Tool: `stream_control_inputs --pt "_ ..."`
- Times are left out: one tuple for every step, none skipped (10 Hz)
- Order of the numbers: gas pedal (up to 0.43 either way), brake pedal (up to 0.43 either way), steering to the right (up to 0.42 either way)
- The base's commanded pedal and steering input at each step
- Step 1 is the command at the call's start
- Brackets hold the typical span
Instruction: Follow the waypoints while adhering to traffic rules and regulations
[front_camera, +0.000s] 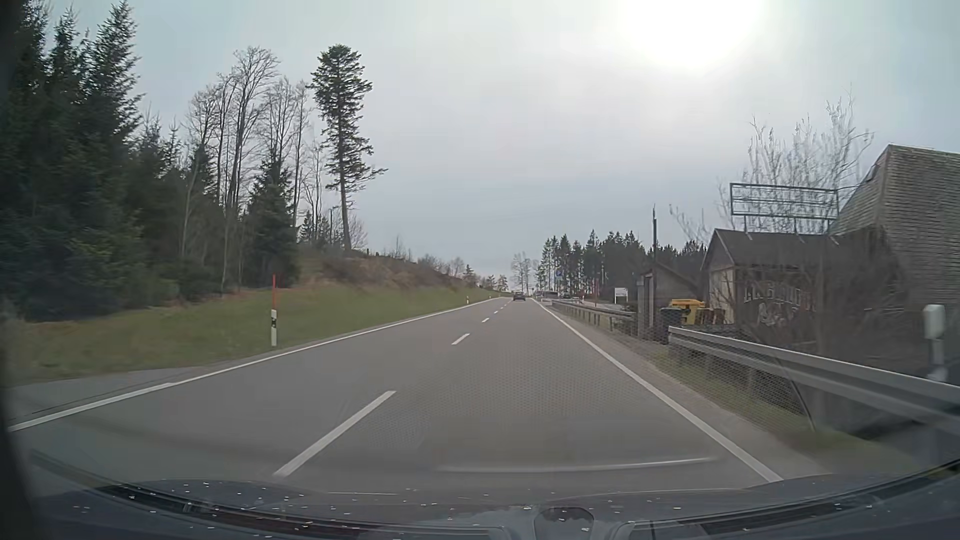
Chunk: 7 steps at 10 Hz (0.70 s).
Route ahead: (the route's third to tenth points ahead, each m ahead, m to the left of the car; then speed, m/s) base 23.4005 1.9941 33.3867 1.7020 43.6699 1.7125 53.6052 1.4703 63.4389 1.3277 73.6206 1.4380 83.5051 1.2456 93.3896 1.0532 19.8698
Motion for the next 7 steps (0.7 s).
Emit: stream_control_inputs --pt "0.130 0.000 -0.001" --pt "0.118 0.000 0.000" --pt "0.110 0.000 0.001" --pt "0.098 0.000 0.001" --pt "0.098 0.000 0.001" --pt "0.098 0.000 0.001" --pt "0.098 0.000 0.002"
